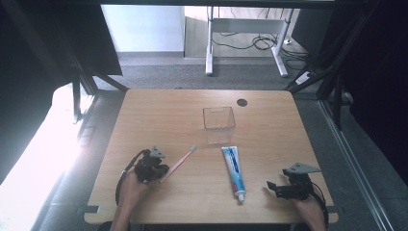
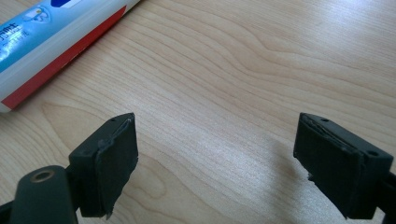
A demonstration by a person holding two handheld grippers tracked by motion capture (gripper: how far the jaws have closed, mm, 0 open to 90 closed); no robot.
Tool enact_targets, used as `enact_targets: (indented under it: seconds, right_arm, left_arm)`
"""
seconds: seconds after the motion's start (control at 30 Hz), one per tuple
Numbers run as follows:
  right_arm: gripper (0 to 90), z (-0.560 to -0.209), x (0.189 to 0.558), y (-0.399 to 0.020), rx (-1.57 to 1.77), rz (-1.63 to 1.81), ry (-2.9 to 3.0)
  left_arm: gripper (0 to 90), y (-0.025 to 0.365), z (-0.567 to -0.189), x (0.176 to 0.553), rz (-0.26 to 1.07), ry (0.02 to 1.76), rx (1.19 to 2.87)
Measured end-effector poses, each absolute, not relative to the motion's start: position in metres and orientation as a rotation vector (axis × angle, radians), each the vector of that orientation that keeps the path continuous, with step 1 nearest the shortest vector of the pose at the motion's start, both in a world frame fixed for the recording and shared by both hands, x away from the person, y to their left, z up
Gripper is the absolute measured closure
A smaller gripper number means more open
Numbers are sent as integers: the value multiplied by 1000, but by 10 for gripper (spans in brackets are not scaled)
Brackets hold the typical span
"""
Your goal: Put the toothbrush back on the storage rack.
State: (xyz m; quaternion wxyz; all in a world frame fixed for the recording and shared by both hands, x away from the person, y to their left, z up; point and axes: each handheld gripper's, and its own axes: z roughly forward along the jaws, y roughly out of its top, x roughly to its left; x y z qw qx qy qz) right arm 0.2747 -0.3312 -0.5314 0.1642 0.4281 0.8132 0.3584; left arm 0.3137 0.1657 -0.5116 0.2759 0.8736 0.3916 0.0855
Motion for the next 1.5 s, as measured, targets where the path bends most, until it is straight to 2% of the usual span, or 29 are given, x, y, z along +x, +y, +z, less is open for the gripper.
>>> enact_targets:
  seconds: [0.3, 0.63, 1.03, 1.5]
  right_arm:
    - [142, -532, 275, -331, 1218, 1017, 2325]
    - [143, -532, 275, -331, 1215, 1016, 2327]
    - [143, -532, 275, -331, 1213, 1008, 2334]
    - [142, -533, 275, -330, 1214, 1008, 2339]
  left_arm:
    - [724, 152, -497, 327, 195, 1048, 2415]
    - [682, 129, -491, 348, 137, 1051, 2537]
    - [690, 108, -494, 370, 64, 1077, 2653]
    - [725, 92, -501, 380, 59, 1082, 2754]
